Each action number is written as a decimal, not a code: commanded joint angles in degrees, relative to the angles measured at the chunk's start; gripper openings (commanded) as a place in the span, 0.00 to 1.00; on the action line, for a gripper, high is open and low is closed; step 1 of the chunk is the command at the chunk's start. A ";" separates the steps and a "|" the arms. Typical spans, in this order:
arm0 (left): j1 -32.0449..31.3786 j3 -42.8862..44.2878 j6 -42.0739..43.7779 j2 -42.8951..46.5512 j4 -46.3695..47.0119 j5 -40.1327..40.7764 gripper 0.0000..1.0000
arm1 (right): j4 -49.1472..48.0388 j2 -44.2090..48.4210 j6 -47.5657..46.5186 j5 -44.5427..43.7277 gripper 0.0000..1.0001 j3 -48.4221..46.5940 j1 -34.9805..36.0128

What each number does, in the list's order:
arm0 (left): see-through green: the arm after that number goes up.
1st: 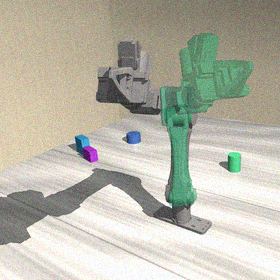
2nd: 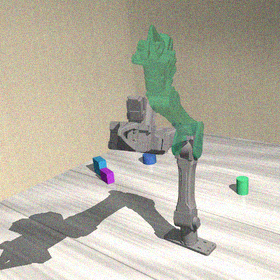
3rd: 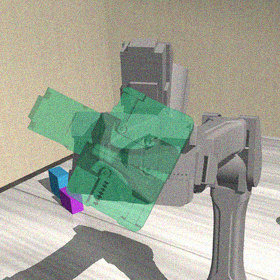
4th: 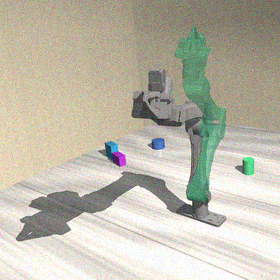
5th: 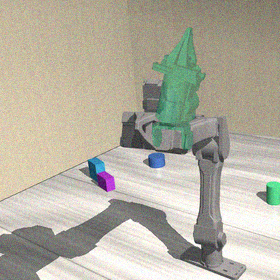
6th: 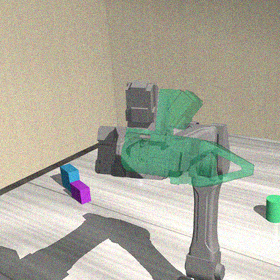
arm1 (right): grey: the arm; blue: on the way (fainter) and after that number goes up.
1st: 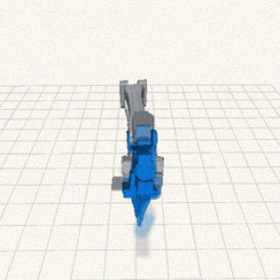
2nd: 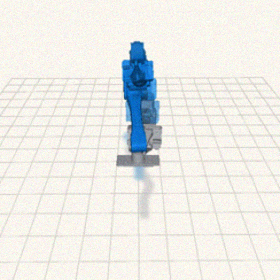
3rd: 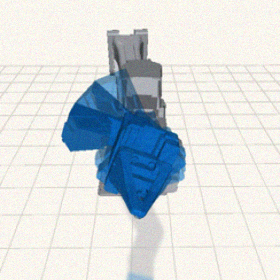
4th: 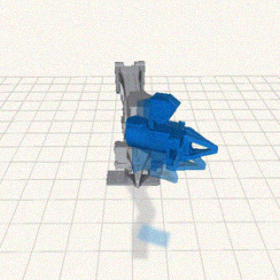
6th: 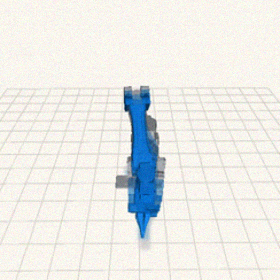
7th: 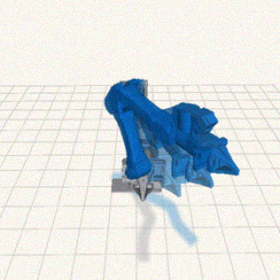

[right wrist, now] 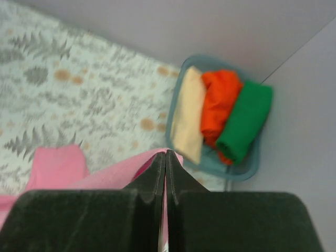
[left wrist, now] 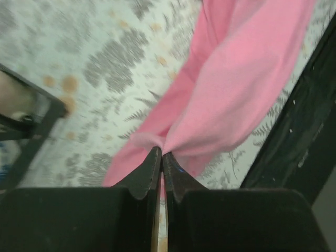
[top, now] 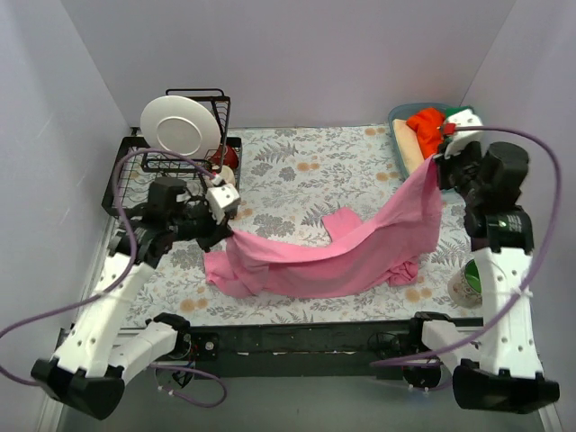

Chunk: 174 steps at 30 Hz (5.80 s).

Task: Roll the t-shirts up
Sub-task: Flatten out the T-shirt at the center of the board.

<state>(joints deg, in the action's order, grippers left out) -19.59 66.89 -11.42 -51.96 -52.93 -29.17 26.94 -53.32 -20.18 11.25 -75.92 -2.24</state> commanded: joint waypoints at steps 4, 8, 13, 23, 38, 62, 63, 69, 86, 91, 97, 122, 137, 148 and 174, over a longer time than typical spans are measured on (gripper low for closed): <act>0.26 -11.09 4.13 -16.12 12.40 -3.73 0.10 | -3.47 -10.73 -0.47 5.10 0.01 11.41 -0.22; 0.96 -3.27 -4.47 -24.85 14.69 3.23 0.47 | -0.31 -23.11 -1.09 4.41 0.01 6.32 -0.31; 1.58 -4.47 -20.90 -20.21 12.95 5.26 0.59 | -1.80 -25.87 0.06 5.54 0.01 5.08 -0.31; 2.54 -9.43 -33.75 -19.48 6.89 7.20 0.64 | 1.45 -27.71 0.41 7.82 0.01 3.51 -0.31; 16.17 -19.69 -48.25 -19.94 5.37 -6.83 0.56 | 6.45 -28.07 -0.55 7.56 0.01 -1.42 -0.22; 16.17 -23.48 -47.29 -23.80 14.61 -13.73 0.41 | 8.39 -27.28 -1.17 6.16 0.01 -0.90 -0.22; 16.17 -23.39 -47.03 -23.71 13.21 -13.29 0.41 | 8.22 -27.36 -1.17 6.24 0.01 -0.81 -0.22; 16.17 -23.74 -47.11 -22.04 11.09 -9.94 0.43 | 7.60 -27.45 -0.73 6.51 0.01 -0.63 -0.13; 16.17 -23.48 -48.26 -24.50 17.86 -16.28 0.01 | 7.08 -27.36 -0.56 6.60 0.01 -0.37 -0.13; 16.69 -13.67 -46.07 -20.55 18.73 -11.80 0.00 | 6.37 -26.57 -0.03 4.15 0.01 -4.48 -0.22; 18.80 -2.31 -41.15 -12.11 20.59 -4.41 0.00 | 3.83 -26.22 2.34 -2.01 0.01 -14.33 -1.89; 23.64 34.68 -33.58 -4.37 17.24 7.63 0.00 | -4.61 -9.09 2.87 -9.31 0.01 -36.56 -6.37; 23.90 47.89 -31.91 -3.41 22.33 11.23 0.00 | -8.57 -5.13 -1.96 -15.46 0.01 -52.66 -6.37; 23.99 51.94 -28.13 -4.72 27.44 11.42 0.00 | -11.82 -1.97 -0.82 -15.03 0.01 -49.60 -6.37; 23.90 44.91 -25.06 -11.33 23.57 8.60 0.00 | 2.59 -1.62 -5.04 6.49 0.01 -25.95 -6.29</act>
<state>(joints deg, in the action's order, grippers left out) 4.01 110.52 -38.54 -65.84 -29.78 -22.09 30.24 -56.42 -23.29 13.02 -97.58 -8.27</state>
